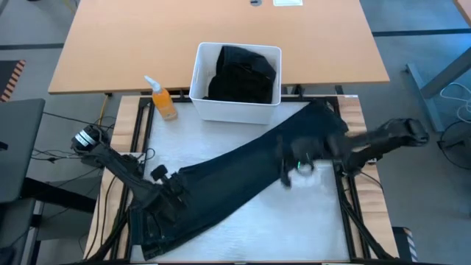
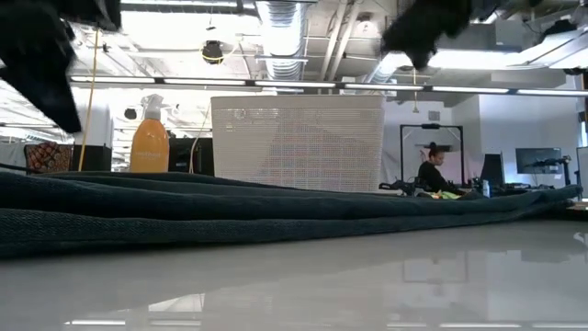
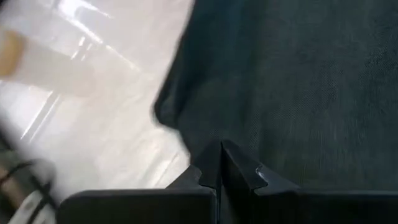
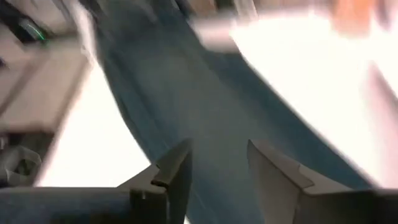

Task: Fold laundry
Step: Fold the blue long pants

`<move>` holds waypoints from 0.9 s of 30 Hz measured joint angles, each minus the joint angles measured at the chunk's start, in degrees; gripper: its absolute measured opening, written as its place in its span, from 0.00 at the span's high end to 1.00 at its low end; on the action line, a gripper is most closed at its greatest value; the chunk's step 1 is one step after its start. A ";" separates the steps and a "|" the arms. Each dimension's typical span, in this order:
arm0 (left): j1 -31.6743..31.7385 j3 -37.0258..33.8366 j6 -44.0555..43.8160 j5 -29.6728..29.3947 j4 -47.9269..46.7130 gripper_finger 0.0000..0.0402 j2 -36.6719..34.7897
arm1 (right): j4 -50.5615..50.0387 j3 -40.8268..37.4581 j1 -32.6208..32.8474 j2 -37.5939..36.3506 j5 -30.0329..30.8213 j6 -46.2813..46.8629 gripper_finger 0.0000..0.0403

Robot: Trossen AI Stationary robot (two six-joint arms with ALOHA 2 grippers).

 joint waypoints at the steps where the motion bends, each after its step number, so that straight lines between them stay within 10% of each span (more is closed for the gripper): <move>1: 0.97 -1.45 2.55 0.01 2.80 1.00 0.00 | 9.68 -2.28 3.99 2.05 4.33 -0.44 0.59; 6: 7.38 -7.66 11.68 -0.63 11.84 1.00 0.02 | 45.03 -5.76 15.37 21.65 23.21 -4.28 0.74; 11: 14.13 -11.11 18.20 -0.08 16.00 1.00 0.02 | 52.40 1.33 16.33 41.68 26.03 3.32 0.96; 19: 21.91 -15.60 21.51 4.38 16.98 1.00 -0.07 | 35.76 8.90 14.45 50.80 26.12 15.05 0.96; 27: 27.65 -16.18 26.74 2.35 19.78 1.00 -0.09 | 3.17 8.64 13.59 40.71 24.58 17.26 0.96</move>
